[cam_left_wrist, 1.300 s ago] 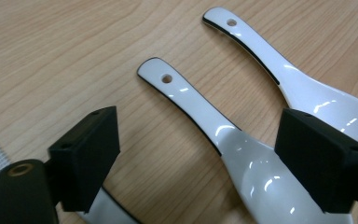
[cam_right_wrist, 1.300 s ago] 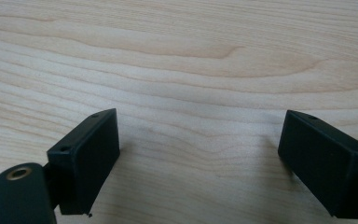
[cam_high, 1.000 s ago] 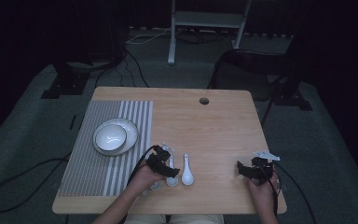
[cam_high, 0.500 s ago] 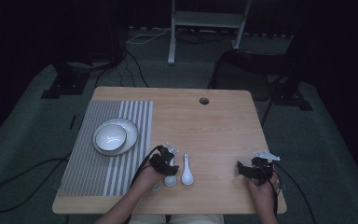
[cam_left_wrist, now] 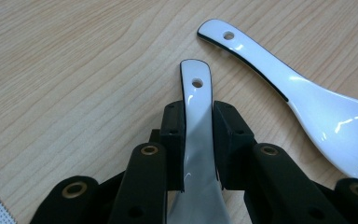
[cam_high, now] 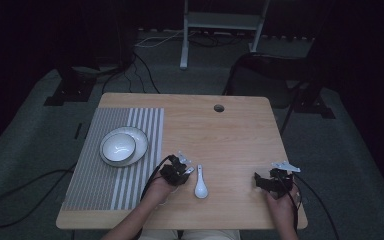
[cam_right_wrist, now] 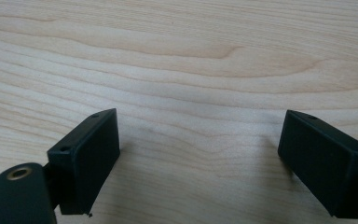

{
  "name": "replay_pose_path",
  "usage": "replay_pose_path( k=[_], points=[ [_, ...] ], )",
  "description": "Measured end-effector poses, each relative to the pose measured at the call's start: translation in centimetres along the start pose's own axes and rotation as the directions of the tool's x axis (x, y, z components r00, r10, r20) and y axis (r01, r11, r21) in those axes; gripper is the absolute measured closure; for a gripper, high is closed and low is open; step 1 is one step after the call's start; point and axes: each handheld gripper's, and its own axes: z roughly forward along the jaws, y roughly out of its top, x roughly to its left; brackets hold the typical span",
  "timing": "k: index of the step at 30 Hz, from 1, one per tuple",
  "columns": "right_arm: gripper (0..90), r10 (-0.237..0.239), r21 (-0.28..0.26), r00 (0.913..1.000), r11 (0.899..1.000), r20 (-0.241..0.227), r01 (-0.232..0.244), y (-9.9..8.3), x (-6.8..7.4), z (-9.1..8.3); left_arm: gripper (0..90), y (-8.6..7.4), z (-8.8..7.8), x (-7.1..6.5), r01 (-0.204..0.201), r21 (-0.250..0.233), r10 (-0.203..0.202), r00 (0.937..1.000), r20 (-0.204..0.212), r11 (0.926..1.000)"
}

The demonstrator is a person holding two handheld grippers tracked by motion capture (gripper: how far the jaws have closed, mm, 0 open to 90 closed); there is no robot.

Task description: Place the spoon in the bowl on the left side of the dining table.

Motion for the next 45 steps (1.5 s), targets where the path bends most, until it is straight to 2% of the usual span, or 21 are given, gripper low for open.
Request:
replay_pose_path(
  k=[1, 3, 5, 6, 9, 14, 18, 19, 20, 25, 27, 39, 45],
  points=[
    [11.9, 0.0, 0.0, 1.0, 1.0, 0.0, 0.0, 0.0, 0.0, 0.0, 75.3, 0.0, 0.0, 0.1, 0.007, 0.0, -0.007, 0.9998, 0.018, 1.0],
    [11.9, 0.0, 0.0, 1.0, 1.0, 0.0, 0.0, 0.0, 0.0, 0.0, 75.3, 0.1, 0.0, 0.1, 0.006, -0.006, -0.006, 0.9997, 0.025, 1.0],
    [12.0, 0.0, 0.0, 1.0, 1.0, 0.0, 0.0, 0.0, 0.0, 0.0, 75.3, 0.1, 0.0, 0.1, 0.006, -0.006, -0.006, 0.9997, 0.025, 1.0],
    [12.0, 0.001, 0.0, 1.0, 1.0, 0.0, -0.001, 0.0, 0.0, 0.0, 75.4, 0.2, -0.4, 0.2, 0.022, -0.028, -0.021, 0.9995, 0.024, 0.9994],
    [12.0, 0.001, 0.0, 1.0, 1.0, 0.0, -0.001, 0.0, 0.0, 0.0, 75.8, 0.4, -1.1, 0.4, 0.034, -0.053, -0.033, 0.9991, 0.026, 0.998],
    [12.0, 0.0, 0.0, 1.0, 1.0, 0.0, 0.0, 0.0, 0.0, 0.0, 76.1, 0.4, -1.4, 0.6, 0.043, -0.056, -0.041, 0.9987, 0.032, 0.9975],
    [12.0, 0.001, 0.0, 1.0, 1.0, 0.0, -0.001, 0.0, 0.0, 0.0, 76.3, 0.4, -1.6, 0.7, 0.067, -0.067, -0.063, 0.996, 0.064, 0.9955],
    [12.0, 0.001, 0.0, 1.0, 1.0, 0.0, -0.001, 0.0, 0.0, 0.0, 77.1, 0.4, -1.8, 0.8, 0.068, -0.069, -0.064, 0.9956, 0.069, 0.9952],
    [12.0, 0.001, 0.0, 1.0, 1.0, 0.0, -0.001, 0.0, 0.0, 0.0, 85.1, 0.4, -2.0, 0.9, 0.08, -0.081, -0.074, 0.9945, 0.074, 0.9935],
    [12.0, 0.001, 0.0, 1.0, 1.0, 0.0, -0.001, 0.0, 0.0, 0.0, 85.6, 0.6, -2.4, 0.9, 0.06, -0.07, -0.055, 0.9956, 0.076, 0.9957],
    [12.0, 0.001, 0.0, 1.0, 1.0, 0.0, -0.001, 0.0, 0.0, 0.0, 85.6, 0.6, -2.5, 0.9, 0.066, -0.078, -0.06, 0.9948, 0.082, 0.9948],
    [12.0, 0.001, 0.0, 1.0, 1.0, 0.001, -0.001, 0.0, 0.0, 0.0, 85.6, 1.3, -4.9, 0.8, 0.058, -0.163, -0.043, 0.9944, 0.097, 0.9849],
    [12.0, 0.001, 0.0, 1.0, 1.0, 0.0, -0.001, 0.0, 0.0, 0.0, 85.6, 1.4, -5.8, 1.2, 0.06, -0.183, -0.043, 0.9948, 0.092, 0.9813]
  ],
)
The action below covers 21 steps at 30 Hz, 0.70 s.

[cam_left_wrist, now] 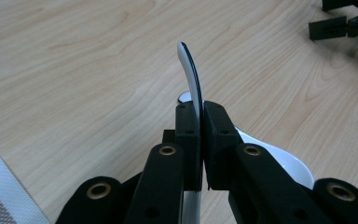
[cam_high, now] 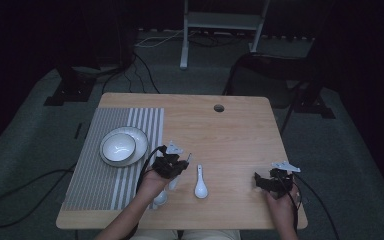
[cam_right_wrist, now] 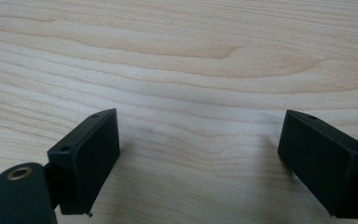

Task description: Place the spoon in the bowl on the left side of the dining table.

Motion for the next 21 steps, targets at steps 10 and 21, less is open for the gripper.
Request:
replay_pose_path(
  k=[10, 21],
  points=[
    [12.0, -0.001, -0.001, 1.0, 1.0, 0.0, 0.001, 0.0, 0.0, 0.0, 85.6, 0.8, -2.3, 1.0, 0.011, -0.057, -0.012, 0.9998, -0.017, 0.9983],
    [12.0, 0.0, 0.0, 1.0, 1.0, 0.0, 0.0, 0.0, 0.0, 0.0, 85.6, 1.0, -4.5, 2.9, 0.025, -0.092, -0.031, 0.9975, -0.063, 0.9954]
  ],
)
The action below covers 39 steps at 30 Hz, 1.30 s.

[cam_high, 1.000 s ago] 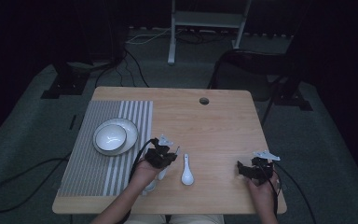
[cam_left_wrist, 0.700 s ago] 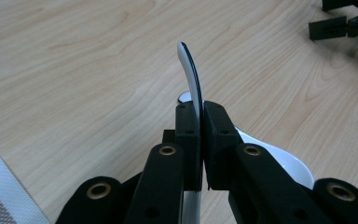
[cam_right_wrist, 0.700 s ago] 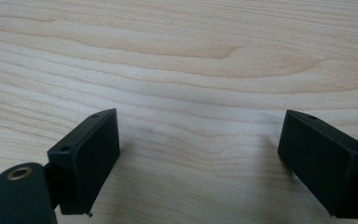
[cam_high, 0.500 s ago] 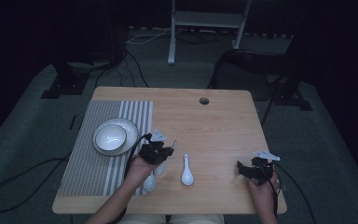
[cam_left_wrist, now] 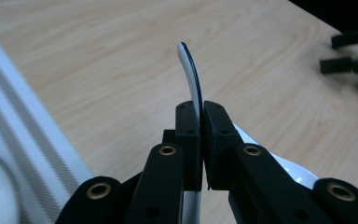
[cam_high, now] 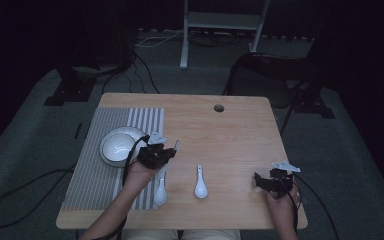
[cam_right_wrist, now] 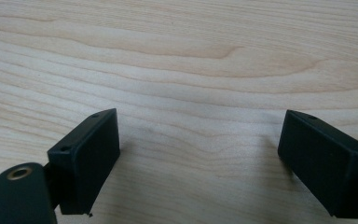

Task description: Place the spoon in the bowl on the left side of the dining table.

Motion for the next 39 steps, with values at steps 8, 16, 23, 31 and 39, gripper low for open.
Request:
replay_pose_path(
  k=[8, 16, 23, 31, 39],
  points=[
    [12.0, 0.001, 0.0, 1.0, 1.0, 0.0, -0.001, 0.0, 0.0, 0.0, 85.6, 0.4, -2.1, 2.0, 0.023, -0.035, -0.024, 0.9989, -0.039, 0.9991],
    [12.0, 0.001, 0.0, 1.0, 1.0, 0.001, -0.001, 0.0, 0.0, 0.0, 85.6, 0.6, -4.8, 4.7, 0.059, -0.078, -0.066, 0.9936, -0.092, 0.9952],
    [12.0, -0.001, 0.0, 1.0, 1.0, 0.001, 0.001, 0.0, 0.0, 0.0, 85.5, -0.3, -6.1, 7.8, 0.144, -0.125, -0.16, 0.9783, -0.132, 0.9817],
    [12.0, 0.003, 0.0, 1.0, 1.0, 0.003, -0.003, 0.0, 0.0, 0.0, 85.6, -1.2, -6.7, 10.8, 0.179, -0.134, -0.201, 0.9637, -0.175, 0.9746],
    [12.0, 0.003, 0.0, 1.0, 1.0, 0.003, -0.003, 0.0, 0.0, 0.0, 85.5, -2.5, -5.6, 13.0, 0.238, -0.129, -0.26, 0.9467, -0.191, 0.9626]
  ],
)
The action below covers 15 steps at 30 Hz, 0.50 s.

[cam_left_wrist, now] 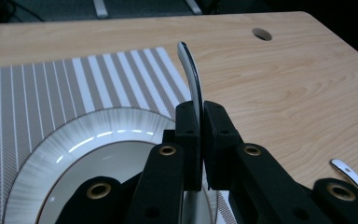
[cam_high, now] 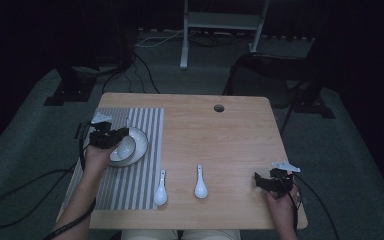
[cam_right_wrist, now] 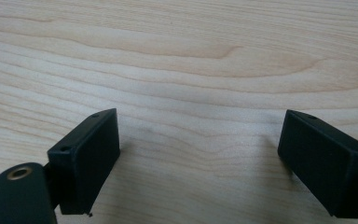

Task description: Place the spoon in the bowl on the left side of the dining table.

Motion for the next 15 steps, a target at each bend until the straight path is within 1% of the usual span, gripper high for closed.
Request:
replay_pose_path(
  k=[2, 4, 5, 8, 10, 11, 13, 14, 15],
  points=[
    [12.0, 0.0, 0.0, 1.0, 1.0, 0.0, 0.0, 0.0, 0.0, 0.0, 85.6, -0.4, 0.6, 0.5, 0.025, 0.01, -0.025, 0.9997, 0.003, 0.9996],
    [12.0, 0.0, 0.0, 1.0, 1.0, 0.0, 0.0, 0.0, 0.0, 0.0, 85.5, -0.7, 0.9, 0.7, 0.029, 0.016, -0.029, 0.9996, 0.0, 0.9995],
    [12.0, -0.001, 0.0, 1.0, 1.0, 0.0, 0.001, 0.0, 0.0, 0.0, 85.5, -0.9, 1.1, 0.8, 0.039, 0.014, -0.039, 0.9993, -0.002, 0.9992],
    [12.0, -0.001, -0.001, 1.0, 1.0, 0.0, 0.001, 0.0, 0.0, 0.0, 85.6, -0.9, 1.3, 0.9, 0.047, 0.013, -0.047, 0.9989, -0.006, 0.9988],
    [12.0, 0.0, 0.0, 1.0, 1.0, 0.001, 0.0, 0.0, 0.0, 0.0, 85.6, -0.9, 1.6, 1.0, 0.042, 0.017, -0.042, 0.9991, -0.004, 0.999],
    [12.0, 0.0, 0.0, 1.0, 1.0, 0.0, 0.0, 0.0, 0.0, 0.0, 85.6, -0.8, 1.7, 1.0, 0.042, 0.017, -0.042, 0.999, -0.013, 0.999],
    [12.0, 0.0, 0.0, 1.0, 1.0, 0.0, 0.0, 0.0, 0.0, 0.0, 85.5, -0.8, 1.8, 1.2, 0.05, 0.022, -0.049, 0.9987, -0.01, 0.9985],
    [12.1, -0.001, -0.001, 1.0, 1.0, 0.0, 0.001, 0.0, 0.0, 0.0, 85.5, -0.7, 2.2, 1.6, 0.06, 0.028, -0.059, 0.9981, -0.019, 0.9978],
    [12.0, -0.001, 0.0, 1.0, 1.0, 0.0, 0.001, 0.0, 0.0, 0.0, 85.6, -0.7, 2.3, 1.7, 0.059, 0.03, -0.059, 0.9979, -0.027, 0.9978]
  ],
)
